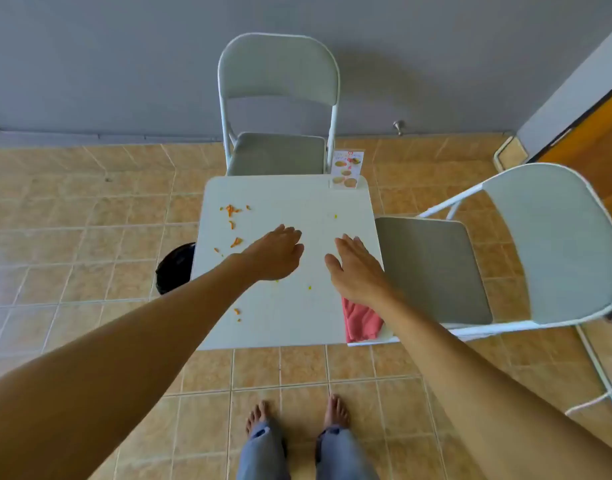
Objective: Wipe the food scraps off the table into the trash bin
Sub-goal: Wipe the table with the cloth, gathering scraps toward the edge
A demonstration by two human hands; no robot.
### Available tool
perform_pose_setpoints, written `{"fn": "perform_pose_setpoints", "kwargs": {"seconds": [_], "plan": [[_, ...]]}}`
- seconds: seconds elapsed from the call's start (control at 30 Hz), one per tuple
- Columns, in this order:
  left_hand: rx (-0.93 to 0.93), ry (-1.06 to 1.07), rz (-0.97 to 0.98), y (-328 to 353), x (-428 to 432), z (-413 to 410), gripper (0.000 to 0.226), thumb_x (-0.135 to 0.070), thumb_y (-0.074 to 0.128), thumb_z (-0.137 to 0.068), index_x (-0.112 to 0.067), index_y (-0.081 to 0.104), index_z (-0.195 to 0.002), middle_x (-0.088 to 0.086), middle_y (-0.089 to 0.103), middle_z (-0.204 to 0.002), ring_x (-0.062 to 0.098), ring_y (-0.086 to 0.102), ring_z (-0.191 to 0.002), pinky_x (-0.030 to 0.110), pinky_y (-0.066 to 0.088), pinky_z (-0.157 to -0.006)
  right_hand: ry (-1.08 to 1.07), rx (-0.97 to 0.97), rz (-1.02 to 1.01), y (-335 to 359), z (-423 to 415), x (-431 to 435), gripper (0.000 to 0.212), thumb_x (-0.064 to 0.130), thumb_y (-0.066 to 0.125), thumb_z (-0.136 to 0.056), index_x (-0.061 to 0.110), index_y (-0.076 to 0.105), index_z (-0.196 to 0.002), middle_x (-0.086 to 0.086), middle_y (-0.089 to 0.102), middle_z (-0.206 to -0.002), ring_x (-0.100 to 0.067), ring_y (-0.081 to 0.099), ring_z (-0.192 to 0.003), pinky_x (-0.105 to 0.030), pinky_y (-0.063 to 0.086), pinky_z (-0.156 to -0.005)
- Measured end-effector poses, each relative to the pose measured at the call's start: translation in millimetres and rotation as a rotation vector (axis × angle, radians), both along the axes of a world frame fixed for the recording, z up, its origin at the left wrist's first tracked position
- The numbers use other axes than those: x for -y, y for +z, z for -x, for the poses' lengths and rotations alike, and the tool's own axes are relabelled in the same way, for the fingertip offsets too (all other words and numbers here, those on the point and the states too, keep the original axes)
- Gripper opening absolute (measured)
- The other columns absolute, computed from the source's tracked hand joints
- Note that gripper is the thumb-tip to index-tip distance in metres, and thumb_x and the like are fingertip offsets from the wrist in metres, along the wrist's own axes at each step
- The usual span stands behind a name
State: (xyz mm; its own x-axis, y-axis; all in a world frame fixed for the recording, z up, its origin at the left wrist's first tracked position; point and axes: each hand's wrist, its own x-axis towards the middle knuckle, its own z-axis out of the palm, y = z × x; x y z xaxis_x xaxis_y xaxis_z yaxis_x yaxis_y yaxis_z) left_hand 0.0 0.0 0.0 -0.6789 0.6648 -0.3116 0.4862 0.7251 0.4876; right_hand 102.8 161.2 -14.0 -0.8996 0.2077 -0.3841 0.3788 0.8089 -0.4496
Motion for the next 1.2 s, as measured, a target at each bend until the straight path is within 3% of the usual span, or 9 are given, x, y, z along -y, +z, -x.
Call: {"fn": "perform_pose_setpoints", "kwargs": {"seconds": [0.13, 0.3, 0.4, 0.53, 0.7, 0.8, 0.9, 1.07, 1.2], "plan": [[0.146, 0.026, 0.107, -90, 10, -35, 0.031, -0.018, 0.030, -0.103, 0.003, 0.049, -0.114, 0.017, 0.053, -0.117, 0.033, 0.044, -0.125, 0.036, 0.033, -0.098, -0.023, 0.195, 0.017, -82, -45, -1, 0.061, 0.045, 0.027, -0.108, 0.015, 0.016, -0.160, -0.003, 0.004, -0.171, -0.021, -0.001, -0.158, -0.048, 0.009, -0.128], [0.295, 0.083, 0.113, -192, 9, -68, 0.037, -0.018, 0.029, -0.104, 0.004, 0.050, -0.125, 0.019, 0.053, -0.129, 0.031, 0.042, -0.132, 0.043, 0.034, -0.110, -0.055, 0.183, 0.039, -169, -78, -20, 0.066, 0.044, 0.036, -0.106, 0.018, 0.011, -0.161, 0.000, 0.006, -0.170, -0.017, 0.002, -0.157, -0.043, 0.012, -0.129], [0.212, 0.167, 0.085, -236, 6, -82, 0.048, -0.022, 0.029, -0.105, -0.002, 0.034, -0.148, 0.013, 0.029, -0.159, 0.026, 0.015, -0.151, 0.044, 0.021, -0.121, -0.079, 0.173, -0.029, -209, -85, -43, 0.059, 0.040, 0.032, -0.108, 0.015, 0.019, -0.160, -0.002, 0.011, -0.170, -0.016, 0.004, -0.157, -0.039, 0.013, -0.128], [0.017, 0.263, 0.128, -286, 0, -82, 0.057, -0.031, 0.022, -0.106, -0.009, 0.009, -0.158, 0.006, 0.000, -0.166, 0.021, -0.012, -0.152, 0.048, -0.001, -0.123, -0.055, 0.112, -0.129, -252, -75, -69, 0.051, 0.026, 0.031, -0.110, 0.009, 0.025, -0.158, -0.003, 0.018, -0.168, -0.014, 0.008, -0.157, -0.032, 0.011, -0.128], [-0.108, 0.356, 0.111, -339, -9, -94, 0.063, -0.034, 0.023, -0.103, -0.009, 0.004, -0.157, 0.005, -0.004, -0.166, 0.022, -0.010, -0.152, 0.053, 0.002, -0.122, 0.069, -0.065, -0.231, -306, -73, -72, 0.058, 0.035, 0.041, -0.107, 0.006, 0.028, -0.156, -0.007, 0.019, -0.167, -0.019, 0.012, -0.156, -0.039, 0.014, -0.128], [-0.182, 0.408, 0.107, -354, -12, -101, 0.062, -0.035, 0.024, -0.102, -0.011, 0.009, -0.158, 0.004, 0.001, -0.166, 0.021, -0.005, -0.153, 0.052, 0.003, -0.122, 0.380, -0.291, -0.239, -323, -55, -75, 0.062, 0.044, 0.048, -0.100, 0.007, 0.043, -0.150, -0.010, 0.037, -0.160, -0.024, 0.029, -0.152, -0.044, 0.023, -0.125], [-0.242, 0.433, 0.093, -357, -13, -101, 0.062, -0.035, 0.029, -0.102, -0.011, 0.016, -0.157, 0.004, 0.007, -0.166, 0.021, 0.001, -0.153, 0.052, 0.006, -0.122, 0.612, -0.342, -0.340, -333, -22, -90, 0.066, 0.046, 0.046, -0.098, 0.012, 0.038, -0.154, -0.009, 0.032, -0.163, -0.028, 0.025, -0.154, -0.054, 0.025, -0.123], [-0.257, 0.454, 0.101, -358, -14, -103, 0.062, -0.036, 0.030, -0.102, -0.012, 0.017, -0.157, 0.003, 0.007, -0.166, 0.020, 0.001, -0.153, 0.051, 0.006, -0.122, 0.018, -0.206, -0.499, -341, 6, -60, 0.069, 0.051, 0.032, -0.098, 0.019, 0.026, -0.159, -0.012, 0.018, -0.168, -0.036, 0.014, -0.155, -0.064, 0.014, -0.121], [-0.256, 0.453, 0.101, -358, -13, -103, 0.061, -0.038, 0.026, -0.103, -0.012, 0.016, -0.157, 0.003, 0.006, -0.166, 0.019, -0.001, -0.153, 0.051, 0.005, -0.122, 0.527, -0.305, -0.414, -340, -7, -55, 0.063, 0.056, 0.037, -0.099, 0.033, 0.027, -0.158, -0.006, 0.017, -0.169, -0.033, 0.012, -0.156, -0.058, 0.013, -0.124]]}}
